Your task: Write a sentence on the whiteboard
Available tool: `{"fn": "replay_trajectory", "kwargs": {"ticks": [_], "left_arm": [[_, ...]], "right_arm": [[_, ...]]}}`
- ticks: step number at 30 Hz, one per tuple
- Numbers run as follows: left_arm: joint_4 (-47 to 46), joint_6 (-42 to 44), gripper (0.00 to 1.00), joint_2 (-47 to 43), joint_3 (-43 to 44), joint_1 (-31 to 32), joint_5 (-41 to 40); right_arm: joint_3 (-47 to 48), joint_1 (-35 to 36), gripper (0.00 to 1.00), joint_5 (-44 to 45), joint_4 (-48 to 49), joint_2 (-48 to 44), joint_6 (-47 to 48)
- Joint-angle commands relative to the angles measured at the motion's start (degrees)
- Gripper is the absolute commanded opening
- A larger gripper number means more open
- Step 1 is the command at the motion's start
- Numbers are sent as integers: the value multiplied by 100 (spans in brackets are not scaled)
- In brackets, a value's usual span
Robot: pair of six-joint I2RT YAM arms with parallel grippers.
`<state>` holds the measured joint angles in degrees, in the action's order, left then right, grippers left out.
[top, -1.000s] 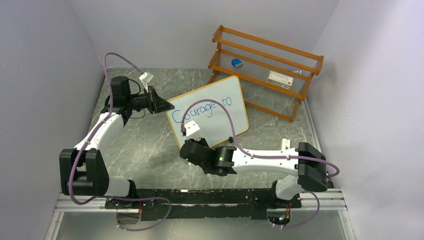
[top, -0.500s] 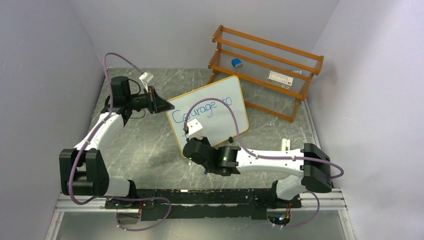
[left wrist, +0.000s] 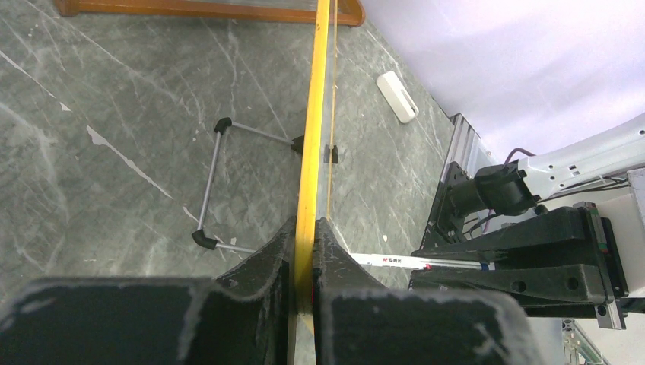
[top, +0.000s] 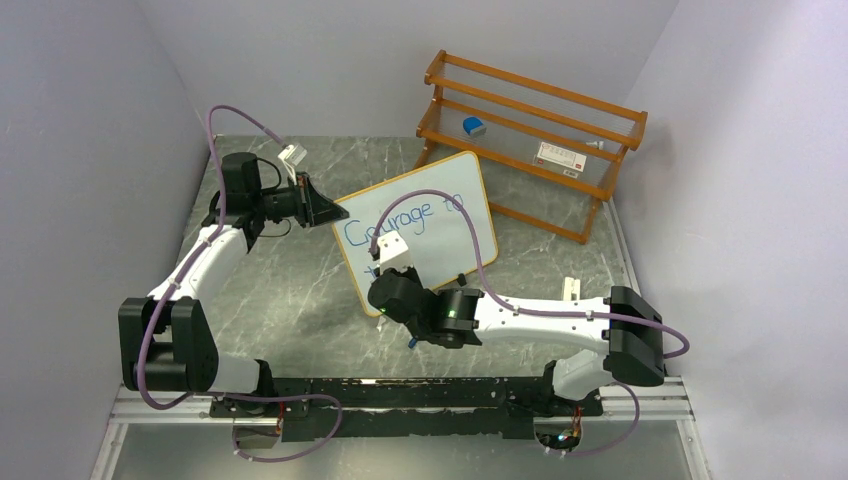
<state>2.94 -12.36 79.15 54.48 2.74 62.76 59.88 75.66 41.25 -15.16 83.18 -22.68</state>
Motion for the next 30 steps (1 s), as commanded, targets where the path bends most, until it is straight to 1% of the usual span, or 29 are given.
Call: {"fn": "replay_trajectory", "kwargs": {"ticks": [1, 15, 30], "left_arm": [[331, 281, 5, 81, -78, 171, -350], [330, 280, 5, 91, -78, 167, -352], [322, 275, 5, 100, -78, 168, -343]], "right_arm": [[-20, -63, 0, 137, 214, -41, 43], [33, -84, 0, -27, 202, 96, 90], [42, -104, 0, -72, -17, 202, -44]]}}
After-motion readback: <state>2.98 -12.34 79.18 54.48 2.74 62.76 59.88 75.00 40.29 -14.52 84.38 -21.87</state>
